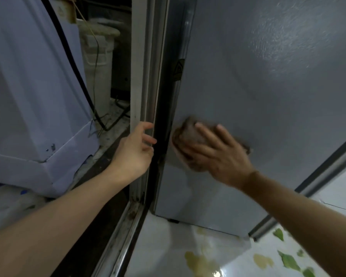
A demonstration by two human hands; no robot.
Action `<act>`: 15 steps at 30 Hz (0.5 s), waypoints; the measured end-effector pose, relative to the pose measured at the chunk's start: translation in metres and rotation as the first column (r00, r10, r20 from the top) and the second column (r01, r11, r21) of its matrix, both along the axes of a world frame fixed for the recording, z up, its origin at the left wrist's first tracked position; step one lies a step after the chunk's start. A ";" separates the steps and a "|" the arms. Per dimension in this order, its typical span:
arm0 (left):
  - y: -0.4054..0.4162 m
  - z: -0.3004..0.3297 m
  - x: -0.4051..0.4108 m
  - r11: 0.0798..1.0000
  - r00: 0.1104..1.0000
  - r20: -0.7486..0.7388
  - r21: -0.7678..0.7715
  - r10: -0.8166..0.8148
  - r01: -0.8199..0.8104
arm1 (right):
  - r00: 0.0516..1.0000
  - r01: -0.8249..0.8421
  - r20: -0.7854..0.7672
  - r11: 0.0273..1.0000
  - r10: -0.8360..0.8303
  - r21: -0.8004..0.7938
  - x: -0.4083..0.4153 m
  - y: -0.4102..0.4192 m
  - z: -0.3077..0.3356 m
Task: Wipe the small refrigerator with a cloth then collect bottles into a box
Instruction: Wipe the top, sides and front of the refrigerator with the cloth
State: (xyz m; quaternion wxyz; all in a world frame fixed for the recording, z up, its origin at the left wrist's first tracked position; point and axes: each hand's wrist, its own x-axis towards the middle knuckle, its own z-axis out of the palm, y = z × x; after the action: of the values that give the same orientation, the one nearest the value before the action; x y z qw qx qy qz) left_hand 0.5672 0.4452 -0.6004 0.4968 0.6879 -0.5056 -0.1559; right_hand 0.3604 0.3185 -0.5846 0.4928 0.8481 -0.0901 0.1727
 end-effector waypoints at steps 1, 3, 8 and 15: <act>-0.004 -0.001 -0.004 1.000 1.000 0.001 0.011 0.001 -0.001 | 0.996 -0.025 0.085 1.000 0.025 -0.008 -0.008 -0.007 0.009; -0.011 -0.004 -0.012 0.999 1.000 0.001 0.027 0.016 -0.016 | 0.977 -0.039 0.211 0.999 0.039 -0.006 -0.023 -0.017 0.015; -0.021 -0.016 -0.035 0.997 0.997 0.057 0.056 0.056 -0.060 | 0.998 0.032 0.057 0.999 -0.032 -0.002 -0.056 -0.017 -0.044; -0.026 -0.016 -0.062 0.979 0.981 0.060 0.076 0.183 -0.187 | 0.972 0.067 -0.229 0.998 -0.062 0.015 -0.084 -0.018 -0.060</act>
State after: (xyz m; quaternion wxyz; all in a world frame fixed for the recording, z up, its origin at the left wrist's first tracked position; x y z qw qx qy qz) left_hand 0.5053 0.4192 -0.6164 0.4676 0.7553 -0.4455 -0.1113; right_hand 0.2760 0.3002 -0.6443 0.4955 0.8645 -0.0623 0.0570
